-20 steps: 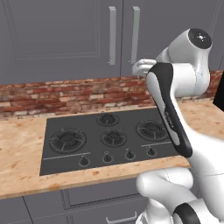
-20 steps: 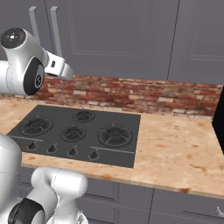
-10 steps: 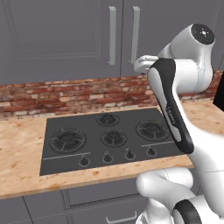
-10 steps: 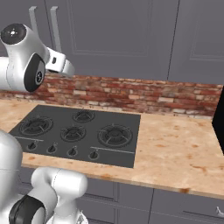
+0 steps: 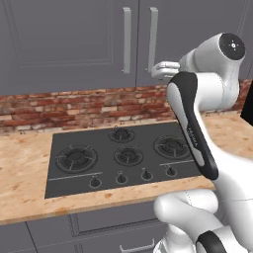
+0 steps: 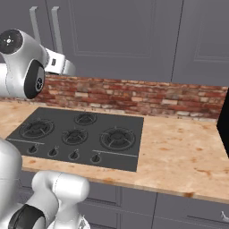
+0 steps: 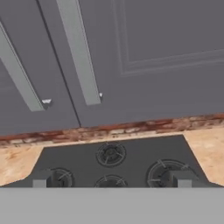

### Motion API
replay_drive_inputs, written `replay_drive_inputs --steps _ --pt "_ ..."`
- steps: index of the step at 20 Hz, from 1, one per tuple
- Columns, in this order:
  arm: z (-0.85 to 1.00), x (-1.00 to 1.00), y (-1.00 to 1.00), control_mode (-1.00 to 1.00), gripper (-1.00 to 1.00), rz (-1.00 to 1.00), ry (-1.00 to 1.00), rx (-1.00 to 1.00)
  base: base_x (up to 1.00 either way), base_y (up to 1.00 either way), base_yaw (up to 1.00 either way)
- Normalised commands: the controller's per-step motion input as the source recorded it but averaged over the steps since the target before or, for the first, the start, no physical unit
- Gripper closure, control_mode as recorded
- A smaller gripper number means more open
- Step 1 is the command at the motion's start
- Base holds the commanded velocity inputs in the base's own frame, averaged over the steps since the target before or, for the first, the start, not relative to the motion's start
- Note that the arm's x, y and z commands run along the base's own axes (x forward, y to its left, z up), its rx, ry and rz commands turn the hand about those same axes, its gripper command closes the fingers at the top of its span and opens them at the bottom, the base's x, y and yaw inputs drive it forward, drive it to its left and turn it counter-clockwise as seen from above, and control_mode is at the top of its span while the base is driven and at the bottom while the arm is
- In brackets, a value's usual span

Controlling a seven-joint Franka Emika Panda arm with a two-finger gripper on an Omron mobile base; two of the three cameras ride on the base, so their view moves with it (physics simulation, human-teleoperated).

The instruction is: Open the cabinet. Pick the spray and place it next to the sink. Then close the cabinet.

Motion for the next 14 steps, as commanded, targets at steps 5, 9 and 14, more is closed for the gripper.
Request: replay_drive_inputs --steps 5,9,14 --pt "0.16 0.02 0.09 -1.0 -1.0 0.0 0.0 0.0 0.0 0.0 0.0" --pt "0.02 0.46 0.1 -1.0 -1.0 0.0 0.0 -0.04 0.0 0.0 0.0" --pt "0.05 0.69 0.08 -1.0 -1.0 0.0 0.0 -0.05 0.0 0.0 0.0"
